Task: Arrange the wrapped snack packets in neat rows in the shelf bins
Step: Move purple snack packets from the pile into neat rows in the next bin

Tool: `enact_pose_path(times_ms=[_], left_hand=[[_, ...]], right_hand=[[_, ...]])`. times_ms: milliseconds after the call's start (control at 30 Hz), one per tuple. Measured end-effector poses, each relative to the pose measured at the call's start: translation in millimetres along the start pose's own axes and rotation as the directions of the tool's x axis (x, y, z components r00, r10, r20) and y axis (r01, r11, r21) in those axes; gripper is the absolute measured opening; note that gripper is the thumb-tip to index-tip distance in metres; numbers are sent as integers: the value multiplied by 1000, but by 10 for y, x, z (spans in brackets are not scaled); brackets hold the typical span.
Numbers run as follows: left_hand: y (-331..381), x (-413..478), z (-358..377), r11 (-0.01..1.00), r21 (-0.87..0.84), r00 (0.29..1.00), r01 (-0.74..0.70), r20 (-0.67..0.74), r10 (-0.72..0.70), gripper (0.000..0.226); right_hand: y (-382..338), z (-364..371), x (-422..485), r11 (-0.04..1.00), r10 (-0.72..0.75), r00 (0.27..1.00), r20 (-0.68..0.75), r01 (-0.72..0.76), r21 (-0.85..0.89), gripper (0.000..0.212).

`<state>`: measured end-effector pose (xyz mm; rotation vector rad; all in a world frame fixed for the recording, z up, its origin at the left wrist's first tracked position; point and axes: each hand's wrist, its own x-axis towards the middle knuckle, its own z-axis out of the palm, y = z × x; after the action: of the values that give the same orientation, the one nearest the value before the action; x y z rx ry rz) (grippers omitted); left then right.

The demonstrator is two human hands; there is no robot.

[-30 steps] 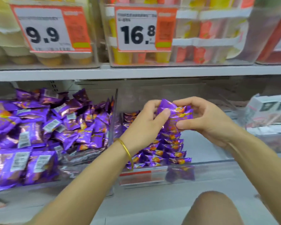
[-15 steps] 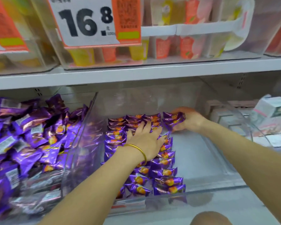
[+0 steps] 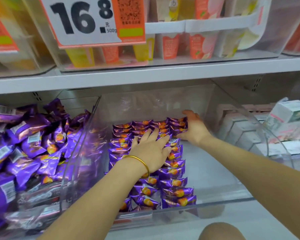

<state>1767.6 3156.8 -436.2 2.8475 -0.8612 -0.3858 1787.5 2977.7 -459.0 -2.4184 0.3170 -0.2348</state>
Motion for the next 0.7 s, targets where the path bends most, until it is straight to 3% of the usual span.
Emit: enact_pose_path(times_ms=[233, 367, 467, 567, 700], left_hand=[[-19, -185, -215, 1000, -10, 999, 3, -53, -3, 50], [-50, -539, -477, 994, -58, 967, -93, -243, 76, 45], [-266, -946, -654, 976, -96, 881, -197, -454, 133, 40], [-688, -1349, -817, 972, -26, 764, -235, -623, 169, 38], [-1387, -1719, -882, 1000, 25, 767, -8, -642, 22, 29]], right_hand=[[49, -110, -19, 995, 95, 993, 65, -93, -31, 101], [-129, -251, -172, 988, 57, 998, 6, -56, -145, 88], [-563, -292, -474, 982, -109, 992, -68, 97, -159, 64], [-1143, -190, -898, 940, -340, 936, -93, 337, -46, 46], [-1871, 40, -1309, 757, -652, 757, -46, 653, 15, 32]])
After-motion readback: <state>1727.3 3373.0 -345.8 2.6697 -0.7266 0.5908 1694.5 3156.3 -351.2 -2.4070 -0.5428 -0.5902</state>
